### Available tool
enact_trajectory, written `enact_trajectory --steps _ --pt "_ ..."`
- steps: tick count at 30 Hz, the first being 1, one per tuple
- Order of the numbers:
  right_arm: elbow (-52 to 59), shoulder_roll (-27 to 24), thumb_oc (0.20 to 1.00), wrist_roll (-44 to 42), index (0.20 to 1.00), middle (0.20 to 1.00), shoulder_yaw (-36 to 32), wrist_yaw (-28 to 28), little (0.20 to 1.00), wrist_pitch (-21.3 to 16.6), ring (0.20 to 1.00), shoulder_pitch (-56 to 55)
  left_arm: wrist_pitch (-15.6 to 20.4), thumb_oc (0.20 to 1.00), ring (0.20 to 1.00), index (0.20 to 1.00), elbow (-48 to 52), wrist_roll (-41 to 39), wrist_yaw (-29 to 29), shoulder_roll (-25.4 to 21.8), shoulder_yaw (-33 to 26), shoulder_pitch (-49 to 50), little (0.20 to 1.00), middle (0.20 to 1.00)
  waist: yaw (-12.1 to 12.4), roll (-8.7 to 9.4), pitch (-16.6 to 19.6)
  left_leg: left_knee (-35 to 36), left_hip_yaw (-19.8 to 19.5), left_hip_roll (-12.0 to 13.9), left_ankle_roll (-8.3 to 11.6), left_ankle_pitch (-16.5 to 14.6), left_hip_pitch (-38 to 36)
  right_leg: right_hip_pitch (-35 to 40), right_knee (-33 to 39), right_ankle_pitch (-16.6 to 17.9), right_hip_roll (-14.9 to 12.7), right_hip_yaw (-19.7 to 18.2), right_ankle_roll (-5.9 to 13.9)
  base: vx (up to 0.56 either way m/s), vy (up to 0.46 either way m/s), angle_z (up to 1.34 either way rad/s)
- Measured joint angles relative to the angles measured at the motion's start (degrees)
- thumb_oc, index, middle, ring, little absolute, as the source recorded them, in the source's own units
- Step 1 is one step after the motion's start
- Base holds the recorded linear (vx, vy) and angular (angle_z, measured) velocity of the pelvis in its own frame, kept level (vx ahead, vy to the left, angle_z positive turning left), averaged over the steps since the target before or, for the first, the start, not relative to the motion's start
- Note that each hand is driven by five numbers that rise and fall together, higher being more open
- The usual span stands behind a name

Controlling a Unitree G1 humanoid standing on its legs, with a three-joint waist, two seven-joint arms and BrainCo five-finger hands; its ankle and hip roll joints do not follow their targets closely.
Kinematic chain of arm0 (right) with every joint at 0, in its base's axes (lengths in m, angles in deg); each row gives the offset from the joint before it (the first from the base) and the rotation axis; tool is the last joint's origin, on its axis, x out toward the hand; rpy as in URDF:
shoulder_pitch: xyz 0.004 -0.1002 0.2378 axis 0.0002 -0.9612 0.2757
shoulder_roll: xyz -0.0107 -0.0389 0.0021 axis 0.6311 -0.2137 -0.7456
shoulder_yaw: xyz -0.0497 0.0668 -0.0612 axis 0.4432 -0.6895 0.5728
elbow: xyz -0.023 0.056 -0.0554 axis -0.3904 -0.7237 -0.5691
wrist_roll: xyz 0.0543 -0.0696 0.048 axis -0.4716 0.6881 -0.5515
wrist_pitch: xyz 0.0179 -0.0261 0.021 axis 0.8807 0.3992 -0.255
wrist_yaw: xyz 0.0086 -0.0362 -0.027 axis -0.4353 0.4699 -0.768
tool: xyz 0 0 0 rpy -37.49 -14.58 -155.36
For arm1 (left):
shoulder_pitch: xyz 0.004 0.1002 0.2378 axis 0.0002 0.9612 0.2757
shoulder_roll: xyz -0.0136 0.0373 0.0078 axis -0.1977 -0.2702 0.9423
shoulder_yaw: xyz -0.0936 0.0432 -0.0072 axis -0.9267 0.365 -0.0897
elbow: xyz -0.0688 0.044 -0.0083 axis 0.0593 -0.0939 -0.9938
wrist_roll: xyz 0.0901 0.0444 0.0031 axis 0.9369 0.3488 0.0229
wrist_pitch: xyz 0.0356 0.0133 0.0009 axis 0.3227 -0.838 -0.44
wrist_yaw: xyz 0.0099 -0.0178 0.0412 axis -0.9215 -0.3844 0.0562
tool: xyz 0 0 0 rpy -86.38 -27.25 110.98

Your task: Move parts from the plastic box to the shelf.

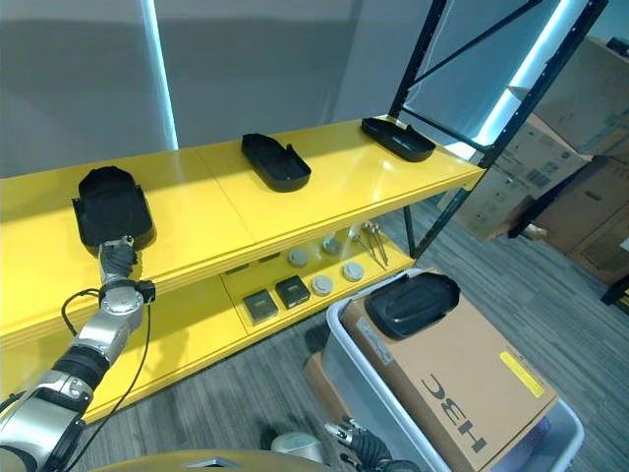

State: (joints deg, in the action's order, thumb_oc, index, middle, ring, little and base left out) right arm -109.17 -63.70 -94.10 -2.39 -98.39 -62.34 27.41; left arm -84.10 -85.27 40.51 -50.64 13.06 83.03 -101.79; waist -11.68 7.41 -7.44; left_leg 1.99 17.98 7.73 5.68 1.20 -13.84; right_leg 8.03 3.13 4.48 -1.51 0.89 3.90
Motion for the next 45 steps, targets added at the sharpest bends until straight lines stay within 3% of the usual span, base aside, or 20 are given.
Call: enact_trajectory --steps 5,9,12,21,23,29,32,35,37,38,40,43,45 --pt "0.0 -0.8 1.000 0.9 1.000 1.000 -0.9 -1.3 1.000 0.0 1.000 -0.6 0.9 0.200 0.200 0.200 0.0 0.0 -1.4 0.2 -0.1 0.6 0.200 0.200 0.2 -0.30 0.2 0.0 0.0 -0.1 -0.06 0.0 -0.3 0.1 -0.3 -0.1 -0.1 0.0 -0.05 -0.02 0.032 0.00" --pt "0.0 -0.9 1.000 1.8 1.000 1.000 -2.1 -1.6 1.000 0.0 1.000 -0.6 4.3 0.200 0.200 0.200 0.9 0.0 -2.7 1.1 0.0 2.4 0.200 0.200 0.4 -1.00 0.7 0.1 0.0 -0.3 -0.50 0.0 -0.3 -0.1 -0.3 -0.2 -0.3 -0.1 -0.13 -0.09 0.069 0.00" --pt "0.1 -0.8 1.000 2.1 1.000 1.000 -2.1 -2.6 1.000 -0.1 1.000 -0.5 5.6 1.000 1.000 1.000 9.7 0.0 -4.9 1.3 0.3 6.7 1.000 1.000 0.9 -1.80 1.0 0.3 -0.1 -0.7 -0.73 0.1 -0.1 -0.1 -0.4 -0.1 -0.5 0.0 0.04 -0.13 0.099 0.02" --pt "5.6 -0.7 1.000 1.5 1.000 1.000 -4.3 0.1 1.000 -0.2 1.000 -0.4 6.5 1.000 1.000 1.000 43.0 -0.8 -14.1 -0.3 2.5 21.5 1.000 1.000 4.1 -5.98 2.2 2.9 -2.3 -2.8 -1.87 1.4 2.1 -1.1 1.0 0.7 -2.5 1.9 0.88 -0.18 0.131 0.14" --pt "5.6 -0.4 1.000 0.8 1.000 1.000 -4.3 2.1 1.000 -0.1 1.000 1.3 6.0 1.000 1.000 1.000 44.1 -3.7 -16.5 -1.3 1.7 26.9 1.000 1.000 6.4 -6.99 2.4 2.9 -2.7 -3.8 -2.38 1.5 2.9 -1.4 1.5 0.7 -3.5 2.4 1.01 -0.23 0.189 0.13" --pt "3.7 2.0 1.000 -1.2 1.000 1.000 -5.5 8.2 1.000 1.0 1.000 2.0 5.3 1.000 1.000 1.000 43.6 -8.6 -22.9 -5.1 -1.6 38.6 1.000 1.000 8.7 -7.23 1.9 2.9 -3.9 -6.0 -3.75 1.8 4.2 -2.9 1.1 1.1 -5.5 2.8 2.21 -0.16 0.152 0.09" --pt "-4.7 4.8 1.000 -1.3 1.000 1.000 -7.7 11.9 1.000 2.2 1.000 2.2 5.1 1.000 1.000 1.000 42.8 -13.3 -28.7 -5.2 -1.5 40.6 1.000 1.000 8.9 -6.91 1.1 2.8 -3.8 -8.5 -5.22 1.7 4.9 -4.8 -0.3 1.4 -7.4 1.4 3.95 -0.17 0.131 -0.12" --pt "-14.0 6.4 1.000 -1.3 1.000 1.000 -9.2 15.5 1.000 4.0 1.000 2.8 4.7 1.000 1.000 1.000 42.6 -14.6 -30.7 -5.9 -1.4 40.4 1.000 1.000 8.6 -6.16 0.0 2.9 -2.7 -9.9 -6.02 1.2 5.0 -5.8 -0.3 1.3 -9.3 0.8 5.22 -0.16 0.002 -0.31" --pt "-23.0 7.0 1.000 -0.5 1.000 1.000 -9.6 17.0 1.000 3.9 1.000 4.1 4.7 1.000 1.000 1.000 41.1 -14.1 -30.8 -7.8 -1.2 40.0 1.000 1.000 8.7 -5.51 -0.8 2.7 2.3 -9.4 -6.51 1.4 5.2 -7.1 1.9 -0.7 -10.4 4.3 7.31 -0.19 -0.039 -0.99" --pt "-28.7 7.5 1.000 0.0 1.000 1.000 -10.8 17.4 1.000 3.4 1.000 6.5 4.6 1.000 1.000 1.000 39.0 -14.1 -30.2 -8.2 -1.1 39.7 1.000 1.000 9.0 -6.60 -1.0 2.9 5.6 -7.8 -7.40 1.1 5.9 -8.9 0.6 -2.1 -10.3 9.2 8.45 -0.08 -0.057 -1.48" --pt "-36.2 7.9 1.000 1.1 1.000 1.000 -11.9 17.5 1.000 2.6 1.000 9.1 4.5 1.000 1.000 1.000 34.1 -14.0 -28.3 -9.3 -1.0 38.7 1.000 1.000 10.3 -7.51 -1.7 2.9 12.5 -4.7 -6.91 0.8 6.6 -13.5 -6.9 -2.0 -10.1 20.6 8.35 -0.08 -0.086 -1.68" --pt "-41.1 6.7 1.000 3.9 1.000 1.000 -13.7 17.4 1.000 2.3 1.000 9.7 3.9 1.000 1.000 1.000 24.9 -14.2 -26.1 -9.8 -1.6 38.1 1.000 1.000 11.9 -6.23 -1.8 2.8 22.5 -1.6 -5.48 1.1 4.6 -13.9 -16.3 -5.6 -10.8 34.4 7.15 -0.06 -0.145 -1.68" --pt "-41.9 5.2 1.000 6.6 1.000 1.000 -14.5 17.4 1.000 1.5 1.000 8.6 3.2 1.000 1.000 1.000 20.4 -14.3 -24.6 -8.5 -1.9 36.1 1.000 1.000 11.7 -5.98 -1.7 1.6 19.9 -1.5 -3.61 -0.2 5.7 -12.6 -17.3 -6.8 -10.9 33.8 6.53 0.05 -0.241 -1.16"
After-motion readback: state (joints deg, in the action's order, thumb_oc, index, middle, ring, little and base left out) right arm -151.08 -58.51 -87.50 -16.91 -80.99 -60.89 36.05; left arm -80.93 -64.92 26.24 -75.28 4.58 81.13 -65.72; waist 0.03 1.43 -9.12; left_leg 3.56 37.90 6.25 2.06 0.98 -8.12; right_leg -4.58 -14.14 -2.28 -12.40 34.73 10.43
